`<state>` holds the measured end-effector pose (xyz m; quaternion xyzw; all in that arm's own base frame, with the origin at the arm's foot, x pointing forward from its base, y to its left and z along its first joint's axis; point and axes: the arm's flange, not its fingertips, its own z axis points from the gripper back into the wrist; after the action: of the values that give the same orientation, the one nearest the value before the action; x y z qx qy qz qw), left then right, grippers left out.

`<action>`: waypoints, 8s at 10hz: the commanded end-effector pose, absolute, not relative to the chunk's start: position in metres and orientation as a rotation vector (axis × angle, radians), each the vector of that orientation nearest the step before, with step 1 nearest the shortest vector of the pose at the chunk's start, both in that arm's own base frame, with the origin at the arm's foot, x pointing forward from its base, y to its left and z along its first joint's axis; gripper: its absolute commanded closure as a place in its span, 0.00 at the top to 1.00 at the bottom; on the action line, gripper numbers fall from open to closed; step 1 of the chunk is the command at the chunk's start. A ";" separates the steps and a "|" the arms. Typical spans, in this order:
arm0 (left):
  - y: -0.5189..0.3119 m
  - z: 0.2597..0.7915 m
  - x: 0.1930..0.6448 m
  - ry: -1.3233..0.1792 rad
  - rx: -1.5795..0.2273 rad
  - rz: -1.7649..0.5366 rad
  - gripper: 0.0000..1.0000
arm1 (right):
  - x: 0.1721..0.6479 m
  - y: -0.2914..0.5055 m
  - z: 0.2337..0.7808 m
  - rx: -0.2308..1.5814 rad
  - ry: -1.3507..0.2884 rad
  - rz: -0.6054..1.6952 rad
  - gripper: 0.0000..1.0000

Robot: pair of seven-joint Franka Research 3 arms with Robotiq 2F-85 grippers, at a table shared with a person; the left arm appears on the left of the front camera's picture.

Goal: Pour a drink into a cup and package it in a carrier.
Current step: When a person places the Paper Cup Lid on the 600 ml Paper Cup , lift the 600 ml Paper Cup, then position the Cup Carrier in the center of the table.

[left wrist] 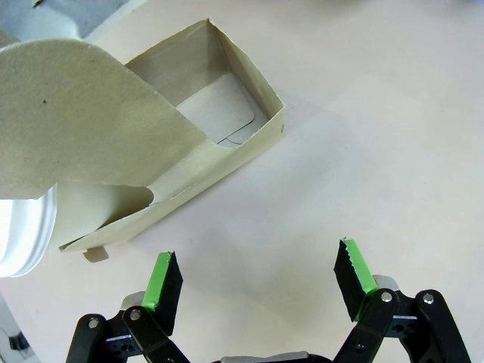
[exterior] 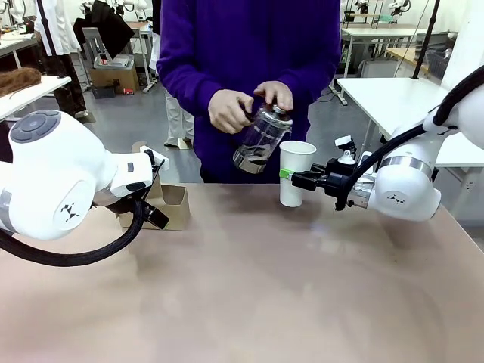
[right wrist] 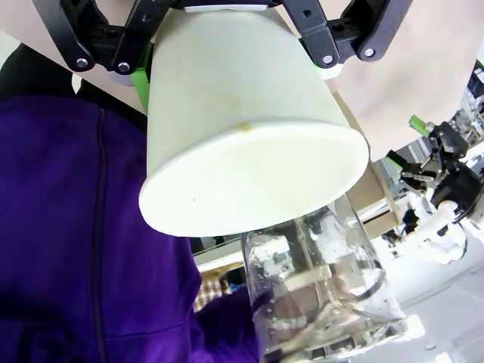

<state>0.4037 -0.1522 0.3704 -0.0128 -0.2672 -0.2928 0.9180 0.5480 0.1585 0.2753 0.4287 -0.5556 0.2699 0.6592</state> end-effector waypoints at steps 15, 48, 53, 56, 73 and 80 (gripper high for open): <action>-0.152 0.371 0.404 -0.550 -0.029 -0.601 1.00 | 0.548 0.160 0.279 0.975 -1.264 0.612 0.80; -0.152 0.371 0.404 -0.550 -0.029 -0.601 1.00 | 0.548 0.160 0.279 0.975 -1.264 0.612 0.80; -0.152 0.371 0.404 -0.550 -0.029 -0.601 1.00 | 0.548 0.160 0.279 0.975 -1.264 0.612 0.80; -0.152 0.371 0.404 -0.550 -0.029 -0.601 1.00 | 0.548 0.160 0.279 0.975 -1.264 0.612 0.80; -0.152 0.371 0.404 -0.550 -0.029 -0.601 1.00 | 0.448 0.100 0.530 1.065 -1.242 0.779 0.80; -0.152 0.371 0.404 -0.550 -0.029 -0.601 1.00 | 0.446 0.097 0.536 1.030 -1.272 0.781 0.80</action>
<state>0.4037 -0.1526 0.3707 -0.0128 -0.2675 -0.2932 0.9178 0.4465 0.0965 0.5288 0.4492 -0.5481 0.3381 0.6193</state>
